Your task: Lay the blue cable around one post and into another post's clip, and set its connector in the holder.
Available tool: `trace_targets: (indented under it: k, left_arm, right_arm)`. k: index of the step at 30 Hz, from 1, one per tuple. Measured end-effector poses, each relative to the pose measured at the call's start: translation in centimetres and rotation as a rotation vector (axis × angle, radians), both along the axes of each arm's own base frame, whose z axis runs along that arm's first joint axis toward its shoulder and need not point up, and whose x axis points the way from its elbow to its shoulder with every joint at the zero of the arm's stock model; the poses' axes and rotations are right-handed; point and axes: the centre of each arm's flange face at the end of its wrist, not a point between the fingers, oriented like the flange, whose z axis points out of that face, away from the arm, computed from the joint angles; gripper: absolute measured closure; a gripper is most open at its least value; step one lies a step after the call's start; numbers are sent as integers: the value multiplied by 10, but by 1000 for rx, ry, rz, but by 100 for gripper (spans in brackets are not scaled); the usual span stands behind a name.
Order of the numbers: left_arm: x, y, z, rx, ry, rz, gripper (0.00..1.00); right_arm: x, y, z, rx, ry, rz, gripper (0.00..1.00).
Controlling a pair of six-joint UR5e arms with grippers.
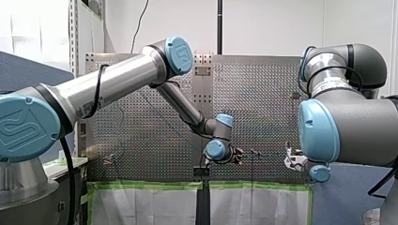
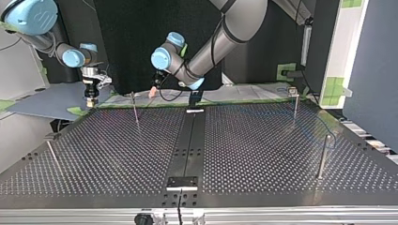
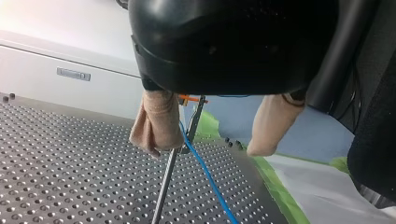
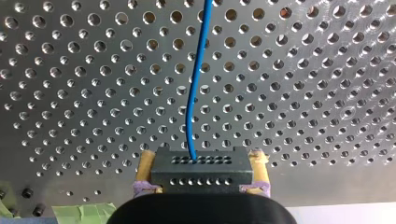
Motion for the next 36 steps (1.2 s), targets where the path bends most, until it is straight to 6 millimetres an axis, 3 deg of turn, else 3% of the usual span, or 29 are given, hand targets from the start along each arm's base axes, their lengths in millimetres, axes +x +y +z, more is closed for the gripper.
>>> trace_targets:
  k: [15, 23, 29, 36]
  left_arm:
    - [0, 1, 1, 2, -1, 6, 0]
    - [3, 13, 24, -17, -41, 47, 0]
    - [-13, 12, 48, -15, -107, 68, 0]
    - [-49, 0, 75, -77, -146, 83, 0]
  right_arm:
    - [0, 0, 0, 2, 0, 1, 100]
    - [0, 0, 0, 3, -1, 1, 100]
    - [0, 0, 0, 3, -1, 1, 100]
    - [0, 0, -1, 5, -2, 1, 100]
